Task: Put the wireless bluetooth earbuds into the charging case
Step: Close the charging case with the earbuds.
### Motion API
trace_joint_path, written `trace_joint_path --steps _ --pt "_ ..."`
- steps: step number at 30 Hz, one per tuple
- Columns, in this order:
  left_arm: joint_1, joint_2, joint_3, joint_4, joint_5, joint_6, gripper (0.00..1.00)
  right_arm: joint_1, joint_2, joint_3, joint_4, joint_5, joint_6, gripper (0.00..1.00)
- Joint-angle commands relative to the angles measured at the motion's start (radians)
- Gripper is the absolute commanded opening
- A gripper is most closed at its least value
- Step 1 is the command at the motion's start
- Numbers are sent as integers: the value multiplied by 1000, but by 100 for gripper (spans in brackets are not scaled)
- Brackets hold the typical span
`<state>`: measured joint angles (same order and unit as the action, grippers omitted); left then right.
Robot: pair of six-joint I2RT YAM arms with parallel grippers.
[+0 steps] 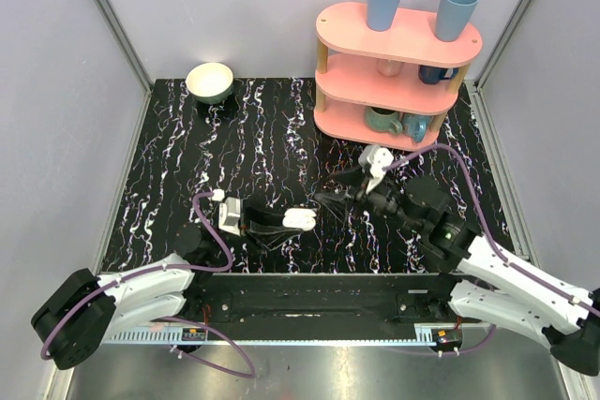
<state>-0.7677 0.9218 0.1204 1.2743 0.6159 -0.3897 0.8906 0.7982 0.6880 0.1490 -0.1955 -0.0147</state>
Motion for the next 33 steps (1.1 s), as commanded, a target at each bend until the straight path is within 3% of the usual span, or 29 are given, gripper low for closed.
trace_joint_path --steps 1,7,10,33 --pt "-5 -12 -2 313 -10 22 0 4 84 154 -141 260 261 70" --pt "-7 0 7 315 -4 22 0 4 202 260 -253 317 546 76" --pt "-5 3 13 315 -1 22 0 4 252 295 -281 263 576 77" --pt "-5 8 18 315 -21 11 0 4 314 304 -324 99 510 70"
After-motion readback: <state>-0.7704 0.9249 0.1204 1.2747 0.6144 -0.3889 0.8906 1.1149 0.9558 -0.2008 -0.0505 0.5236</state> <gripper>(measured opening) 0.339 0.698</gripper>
